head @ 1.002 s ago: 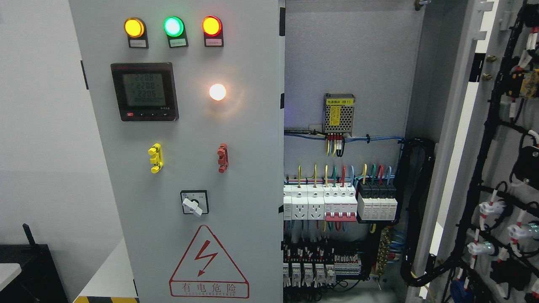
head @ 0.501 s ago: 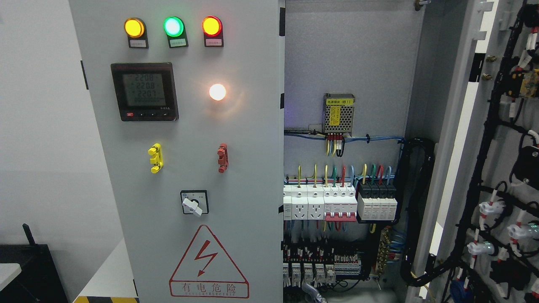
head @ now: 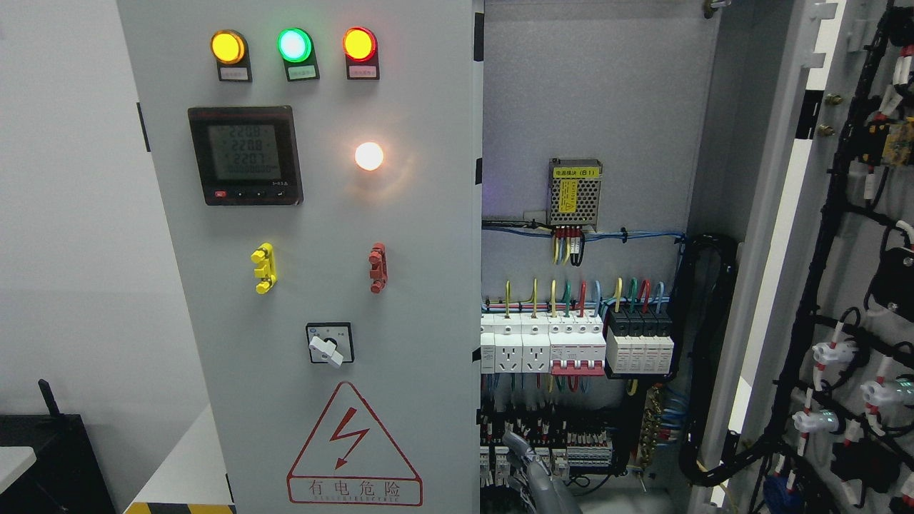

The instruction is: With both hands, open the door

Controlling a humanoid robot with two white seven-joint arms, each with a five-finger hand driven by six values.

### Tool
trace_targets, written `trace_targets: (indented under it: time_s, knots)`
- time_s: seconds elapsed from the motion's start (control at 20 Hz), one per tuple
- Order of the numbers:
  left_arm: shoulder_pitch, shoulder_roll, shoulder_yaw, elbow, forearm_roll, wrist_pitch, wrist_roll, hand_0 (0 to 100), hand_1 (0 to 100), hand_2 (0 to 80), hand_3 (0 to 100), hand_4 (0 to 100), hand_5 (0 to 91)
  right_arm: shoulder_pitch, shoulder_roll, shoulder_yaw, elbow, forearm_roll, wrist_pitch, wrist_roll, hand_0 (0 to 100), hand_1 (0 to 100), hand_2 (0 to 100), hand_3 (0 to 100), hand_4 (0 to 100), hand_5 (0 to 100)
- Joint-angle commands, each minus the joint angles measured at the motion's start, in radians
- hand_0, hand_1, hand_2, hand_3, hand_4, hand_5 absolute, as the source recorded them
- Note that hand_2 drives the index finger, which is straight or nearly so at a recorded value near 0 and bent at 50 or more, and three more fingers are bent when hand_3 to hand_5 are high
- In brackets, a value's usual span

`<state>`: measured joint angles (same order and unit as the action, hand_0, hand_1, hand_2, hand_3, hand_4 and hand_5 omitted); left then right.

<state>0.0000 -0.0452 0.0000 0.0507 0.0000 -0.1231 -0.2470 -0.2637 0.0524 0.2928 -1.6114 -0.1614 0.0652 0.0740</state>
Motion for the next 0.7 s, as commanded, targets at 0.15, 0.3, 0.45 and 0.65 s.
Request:
trace_targets:
  time_s: [0.15,0.3,0.45,0.65]
  knots:
    - [0.009,-0.001,0.002,0.0,0.023,-0.001,0.0,0,0,0.0,0,3,0.0,-0.068,0.038,-0.011,0.13,-0.004,0.002,0.003,11,0,0,0,0,0]
    - [0.009,-0.001,0.002,0.0,0.023,0.0,0.0,0,0,0.0,0,3,0.0,-0.075,0.038,-0.009,0.149,-0.004,0.002,0.006,11,0,0,0,0,0]
    - [0.009,-0.001,0.002,0.0,0.023,-0.001,0.0,0,0,0.0,0,3,0.0,-0.094,0.038,-0.011,0.172,-0.004,0.002,0.007,11,0,0,0,0,0]
    - [0.011,-0.001,0.002,0.0,0.023,-0.001,0.0,0,0,0.0,0,3,0.0,-0.126,0.037,-0.015,0.188,-0.004,0.002,0.007,11,0,0,0,0,0]
